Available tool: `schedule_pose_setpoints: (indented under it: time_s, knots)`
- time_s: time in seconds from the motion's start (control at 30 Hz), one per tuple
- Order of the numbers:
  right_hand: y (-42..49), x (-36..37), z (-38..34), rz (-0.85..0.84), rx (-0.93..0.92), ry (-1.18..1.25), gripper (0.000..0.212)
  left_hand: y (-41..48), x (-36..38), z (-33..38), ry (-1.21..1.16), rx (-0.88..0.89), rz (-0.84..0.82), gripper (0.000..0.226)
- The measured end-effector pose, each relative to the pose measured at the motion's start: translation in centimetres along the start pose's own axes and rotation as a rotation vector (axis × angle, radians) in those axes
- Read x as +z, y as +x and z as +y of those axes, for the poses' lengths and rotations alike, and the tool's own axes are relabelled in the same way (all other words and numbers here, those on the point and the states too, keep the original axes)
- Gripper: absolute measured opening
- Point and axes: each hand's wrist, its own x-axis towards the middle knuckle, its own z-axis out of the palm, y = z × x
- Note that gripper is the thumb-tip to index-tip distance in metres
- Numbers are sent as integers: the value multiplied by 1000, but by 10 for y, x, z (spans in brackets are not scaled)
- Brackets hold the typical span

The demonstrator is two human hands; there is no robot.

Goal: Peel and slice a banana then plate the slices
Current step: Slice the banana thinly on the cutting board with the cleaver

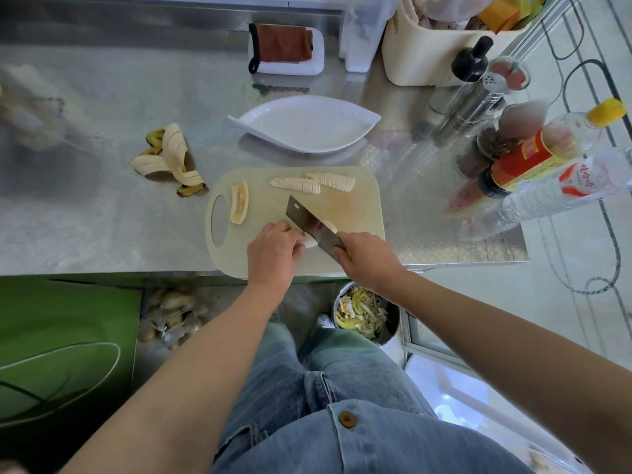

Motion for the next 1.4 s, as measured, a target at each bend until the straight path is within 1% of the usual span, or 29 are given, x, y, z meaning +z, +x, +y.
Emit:
schedule_pose_setpoints:
  time_s: [0.13, 0.3, 0.57, 0.73, 0.93, 1.1, 1.23, 1.4]
  knots:
    - [3, -2, 1, -11, 1, 6, 19, 0, 0, -1, 12, 0, -5, 13]
    - [1, -7, 1, 39, -26, 52, 21, 0, 0, -1, 13, 3, -2, 11]
    - [2, -9, -4, 13, -36, 48, 16, 0, 2, -2, 11, 0, -5, 9]
    - [2, -7, -4, 21, -24, 36, 19, 0, 2, -2, 6, -2, -8, 9]
    - [2, -4, -4, -23, 10, -2, 20, 1, 0, 0, 28, -11, -21, 10]
    - [3, -5, -1, -5, -17, 30, 18, 1, 0, 2, 24, -40, -22, 14]
    - [2, -9, -1, 33, -25, 77, 20, 2, 1, 3, 12, -39, -19, 14]
    - [3, -12, -2, 14, -33, 70, 17, 4, 1, 4, 15, -43, -8, 10]
